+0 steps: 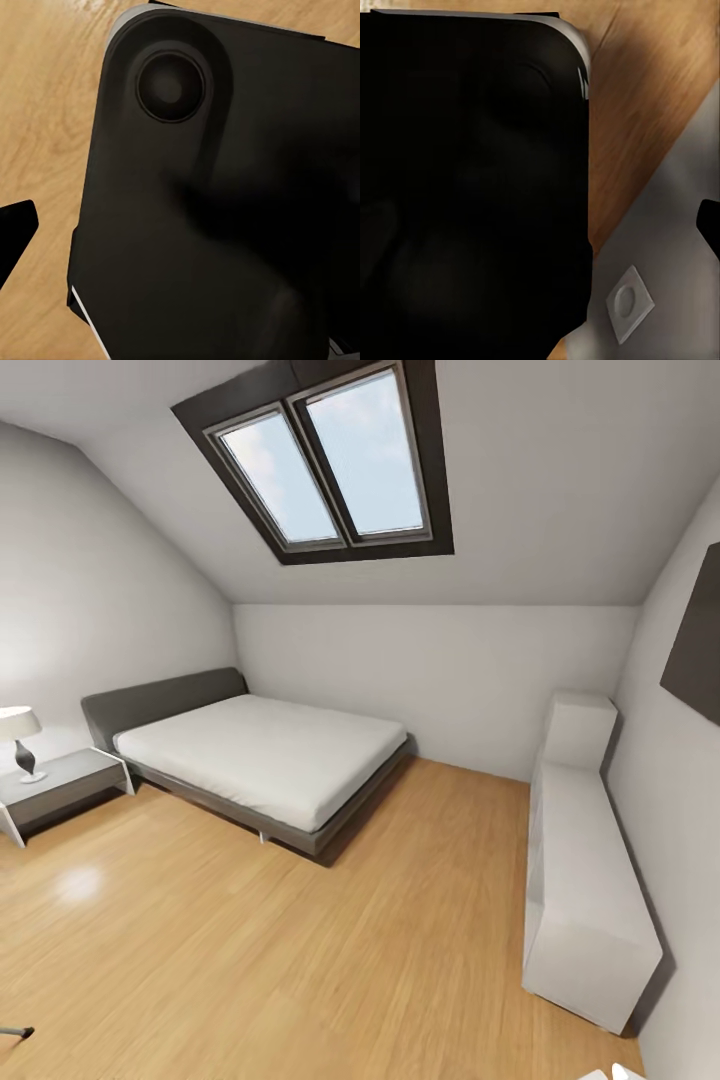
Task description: Attach the digital camera to the camera tripod in the bedroom.
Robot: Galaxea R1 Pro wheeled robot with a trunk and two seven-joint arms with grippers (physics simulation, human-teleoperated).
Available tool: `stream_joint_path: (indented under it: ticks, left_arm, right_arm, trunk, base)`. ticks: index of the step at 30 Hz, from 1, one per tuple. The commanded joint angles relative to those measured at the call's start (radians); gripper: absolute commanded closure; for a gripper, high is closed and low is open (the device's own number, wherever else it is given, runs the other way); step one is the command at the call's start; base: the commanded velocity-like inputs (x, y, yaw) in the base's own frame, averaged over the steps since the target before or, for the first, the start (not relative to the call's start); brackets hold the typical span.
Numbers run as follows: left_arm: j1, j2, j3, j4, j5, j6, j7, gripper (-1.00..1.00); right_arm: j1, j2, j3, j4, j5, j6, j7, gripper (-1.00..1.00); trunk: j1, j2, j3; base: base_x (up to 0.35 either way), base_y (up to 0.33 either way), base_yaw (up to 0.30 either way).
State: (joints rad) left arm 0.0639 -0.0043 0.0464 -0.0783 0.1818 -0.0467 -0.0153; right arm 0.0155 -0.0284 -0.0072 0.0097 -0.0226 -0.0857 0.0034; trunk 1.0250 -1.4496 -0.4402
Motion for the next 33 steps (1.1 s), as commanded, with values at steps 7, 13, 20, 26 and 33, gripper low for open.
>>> stream_joint_path:
  ticks: [7, 13, 20, 26, 33]
  left_arm:
    - [0.001, -0.001, 0.004, -0.002, 0.007, -0.001, -0.001, -1.0]
    - [0.001, -0.002, 0.006, -0.003, 0.009, -0.001, 0.0, -1.0]
    - [0.001, -0.002, 0.006, -0.003, 0.01, -0.001, 0.0, -1.0]
    - [0.001, -0.002, 0.006, -0.003, 0.009, -0.001, 0.0, -1.0]
    - [0.001, -0.002, 0.006, -0.003, 0.007, -0.001, -0.001, -1.0]
  right_arm:
    - [0.0, 0.004, -0.001, 0.001, -0.001, -0.009, 0.0, -1.0]
    - [0.0, 0.008, -0.002, 0.001, 0.0, -0.01, 0.0, -1.0]
    - [0.0, 0.009, -0.002, 0.001, 0.001, -0.01, 0.0, -1.0]
    - [0.0, 0.01, -0.002, 0.001, 0.001, -0.009, 0.0, -1.0]
    - [0.0, 0.01, -0.003, 0.001, 0.0, -0.011, 0.0, -1.0]
  trunk:
    - [0.0, 0.0, -0.001]
    - [0.0, 0.0, -0.001]
    - [0.0, 0.0, -0.001]
    - [0.0, 0.0, -0.001]
    - [0.0, 0.0, -0.001]
  base:
    - [0.0, 0.0, 0.0]
    - [0.0, 0.0, 0.0]
    - [0.001, 0.0, 0.0]
    - [0.114, 0.038, 0.0]
    - [0.258, 0.135, 0.0]
